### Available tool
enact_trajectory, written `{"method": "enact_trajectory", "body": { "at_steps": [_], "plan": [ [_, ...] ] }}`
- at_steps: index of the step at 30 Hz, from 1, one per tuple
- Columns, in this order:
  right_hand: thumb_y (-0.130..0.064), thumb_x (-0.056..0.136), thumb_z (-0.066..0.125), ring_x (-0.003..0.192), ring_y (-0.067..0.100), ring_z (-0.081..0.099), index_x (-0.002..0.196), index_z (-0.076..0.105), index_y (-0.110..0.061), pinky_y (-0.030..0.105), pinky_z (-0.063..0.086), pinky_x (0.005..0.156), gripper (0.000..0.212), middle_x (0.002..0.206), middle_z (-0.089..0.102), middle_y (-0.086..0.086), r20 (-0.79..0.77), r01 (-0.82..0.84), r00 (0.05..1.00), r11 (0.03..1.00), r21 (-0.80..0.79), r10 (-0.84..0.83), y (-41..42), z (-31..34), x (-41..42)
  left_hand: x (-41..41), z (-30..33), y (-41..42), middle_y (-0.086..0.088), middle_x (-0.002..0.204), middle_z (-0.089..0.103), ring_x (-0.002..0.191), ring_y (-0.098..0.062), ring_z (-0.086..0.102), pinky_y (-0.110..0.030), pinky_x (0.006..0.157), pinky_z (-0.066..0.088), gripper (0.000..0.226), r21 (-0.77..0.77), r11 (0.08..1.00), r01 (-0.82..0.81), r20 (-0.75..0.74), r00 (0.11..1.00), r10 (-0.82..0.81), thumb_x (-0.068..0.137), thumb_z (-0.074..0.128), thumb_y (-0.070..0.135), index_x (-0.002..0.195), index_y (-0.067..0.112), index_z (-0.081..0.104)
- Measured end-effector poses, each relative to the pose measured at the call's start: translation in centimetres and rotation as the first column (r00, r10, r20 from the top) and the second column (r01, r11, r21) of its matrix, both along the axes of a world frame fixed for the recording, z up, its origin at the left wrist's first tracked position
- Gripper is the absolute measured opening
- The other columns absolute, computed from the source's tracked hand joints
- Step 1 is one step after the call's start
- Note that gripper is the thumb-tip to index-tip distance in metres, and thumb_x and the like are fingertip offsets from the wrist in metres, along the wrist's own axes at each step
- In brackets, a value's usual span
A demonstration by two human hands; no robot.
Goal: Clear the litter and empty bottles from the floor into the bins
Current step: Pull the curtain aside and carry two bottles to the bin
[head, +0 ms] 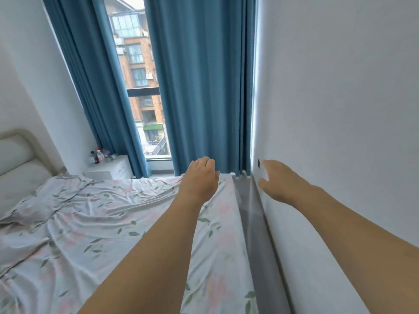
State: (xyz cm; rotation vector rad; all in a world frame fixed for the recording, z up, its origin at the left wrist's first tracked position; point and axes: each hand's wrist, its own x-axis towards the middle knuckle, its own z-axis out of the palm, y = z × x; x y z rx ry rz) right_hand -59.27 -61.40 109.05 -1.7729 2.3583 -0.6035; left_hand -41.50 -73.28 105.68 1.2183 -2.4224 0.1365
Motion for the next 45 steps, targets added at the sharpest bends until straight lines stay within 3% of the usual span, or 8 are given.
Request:
{"method": "enact_trajectory", "body": {
  "at_steps": [3,7,12,27,34,45],
  "plan": [
    [-0.023,0.097,0.042,0.13,0.029,0.041,0.135,0.041,-0.001,0.036,0.036,0.102,0.043,0.14,0.044,0.012,0.035,0.045,0.998,0.999,0.009,-0.045,0.8,0.1,-4.9,-5.2,-0.3,0.1,-0.006,0.11,0.055,0.105,-0.028,0.049,-0.036,0.1,0.035,0.025,-0.001,1.0,0.025,0.009,1.0,-0.025,0.101,0.04,0.027,0.108,0.007,0.053],
    [-0.022,0.097,0.044,0.129,0.029,0.041,0.134,0.041,-0.001,0.037,0.037,0.101,0.043,0.14,0.044,0.012,0.068,0.048,0.997,0.999,0.01,-0.048,0.7,-0.3,-10.1,-10.6,-0.4,-0.2,-0.007,0.124,0.054,0.115,-0.028,0.046,-0.036,0.106,0.032,0.035,0.031,0.999,0.032,-0.021,0.999,-0.031,0.102,0.04,0.028,0.124,0.003,0.052],
    [-0.018,0.096,0.044,0.129,0.029,0.041,0.134,0.041,-0.001,0.037,0.037,0.102,0.042,0.14,0.044,0.013,0.07,0.04,0.997,0.999,0.019,-0.042,0.1,-0.8,-15.0,-15.5,0.8,-0.7,-0.009,0.134,0.05,0.125,-0.028,0.042,-0.035,0.108,0.029,0.038,0.02,0.999,0.03,-0.036,0.999,-0.03,0.103,0.039,0.028,0.13,0.002,0.048],
    [-0.019,0.098,0.041,0.13,0.027,0.041,0.136,0.04,-0.003,0.033,0.036,0.101,0.042,0.142,0.041,0.011,0.126,-0.001,0.992,1.0,0.028,-0.003,-6.4,-2.4,-20.3,-20.9,0.1,-6.1,-0.009,0.135,0.051,0.124,-0.027,0.043,-0.035,0.108,0.029,0.039,0.052,0.998,-0.027,0.043,0.999,0.025,0.103,0.037,0.028,0.131,0.003,0.049],
    [-0.019,0.095,0.043,0.13,0.029,0.041,0.136,0.039,-0.001,0.036,0.037,0.101,0.044,0.141,0.042,0.012,0.108,0.003,0.994,1.0,0.031,-0.006,-15.0,-3.1,-23.6,-23.8,-0.6,-14.8,-0.008,0.129,0.052,0.122,-0.029,0.045,-0.035,0.107,0.03,0.037,0.05,0.998,-0.041,0.038,0.999,0.039,0.103,0.037,0.027,0.127,0.003,0.05],
    [-0.017,0.095,0.042,0.131,0.028,0.04,0.135,0.039,-0.001,0.038,0.038,0.102,0.043,0.142,0.042,0.012,0.123,0.04,0.992,0.999,0.025,-0.043,-35.0,-2.0,-31.3,-31.8,1.6,-35.5,-0.009,0.135,0.051,0.123,-0.028,0.043,-0.032,0.105,0.029,0.038,0.072,0.997,-0.025,0.032,0.999,0.022,0.103,0.037,0.026,0.131,0.003,0.048]
  ]
}}
